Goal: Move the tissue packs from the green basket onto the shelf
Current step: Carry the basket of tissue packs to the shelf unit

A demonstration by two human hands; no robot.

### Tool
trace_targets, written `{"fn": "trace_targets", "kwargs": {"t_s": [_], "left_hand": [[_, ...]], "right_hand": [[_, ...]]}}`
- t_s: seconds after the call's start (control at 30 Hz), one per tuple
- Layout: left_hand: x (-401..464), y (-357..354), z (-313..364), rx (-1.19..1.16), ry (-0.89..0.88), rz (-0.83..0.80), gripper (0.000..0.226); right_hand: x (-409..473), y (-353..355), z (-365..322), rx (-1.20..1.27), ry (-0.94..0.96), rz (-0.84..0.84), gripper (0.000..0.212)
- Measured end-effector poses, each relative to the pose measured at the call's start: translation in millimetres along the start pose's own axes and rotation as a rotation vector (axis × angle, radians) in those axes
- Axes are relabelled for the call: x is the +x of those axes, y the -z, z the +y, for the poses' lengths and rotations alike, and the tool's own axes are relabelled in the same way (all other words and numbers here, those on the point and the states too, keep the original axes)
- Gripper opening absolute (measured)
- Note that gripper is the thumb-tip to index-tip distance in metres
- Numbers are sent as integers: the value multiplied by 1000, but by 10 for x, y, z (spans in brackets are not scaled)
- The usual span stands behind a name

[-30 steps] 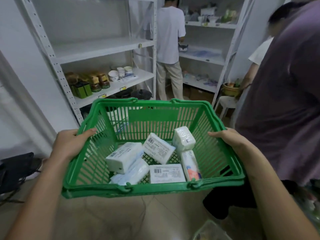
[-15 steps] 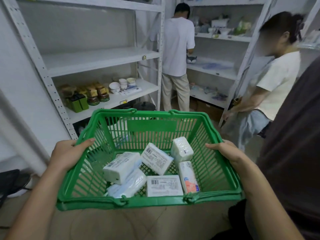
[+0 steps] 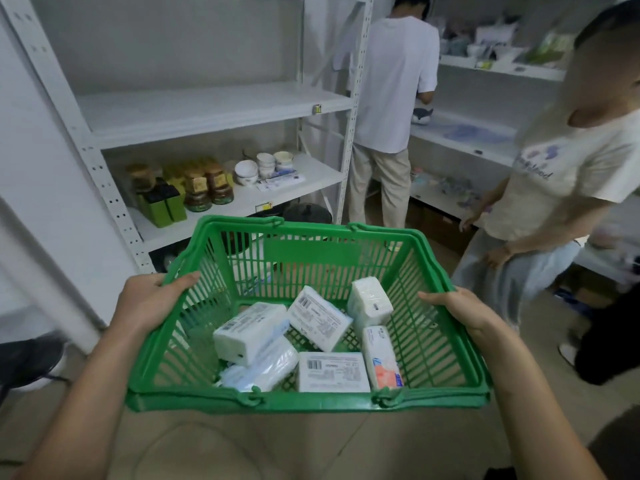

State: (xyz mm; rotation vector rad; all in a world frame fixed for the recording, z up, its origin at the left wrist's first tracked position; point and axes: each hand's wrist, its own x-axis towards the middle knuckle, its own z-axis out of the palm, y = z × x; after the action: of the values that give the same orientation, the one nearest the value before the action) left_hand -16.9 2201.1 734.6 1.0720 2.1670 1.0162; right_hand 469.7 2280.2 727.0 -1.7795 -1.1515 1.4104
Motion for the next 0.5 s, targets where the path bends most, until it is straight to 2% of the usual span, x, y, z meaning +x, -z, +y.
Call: {"fn": "trace_targets", "kwargs": {"t_s": [0.17, 0.3, 0.43, 0.5], "left_hand": [[567, -240, 194, -4, -14, -16, 61], [957, -568, 362, 15, -50, -27, 46], [1372, -984, 570, 42, -24, -40, 66], [1537, -1172, 681, 41, -4, -23, 66]], "right_hand": [[537, -5, -140, 32, -28, 14, 24], [1013, 64, -250, 61, -47, 20, 25], [1594, 226, -410, 60, -58, 7, 23], [1873, 304, -524, 55, -58, -5, 20]]}}
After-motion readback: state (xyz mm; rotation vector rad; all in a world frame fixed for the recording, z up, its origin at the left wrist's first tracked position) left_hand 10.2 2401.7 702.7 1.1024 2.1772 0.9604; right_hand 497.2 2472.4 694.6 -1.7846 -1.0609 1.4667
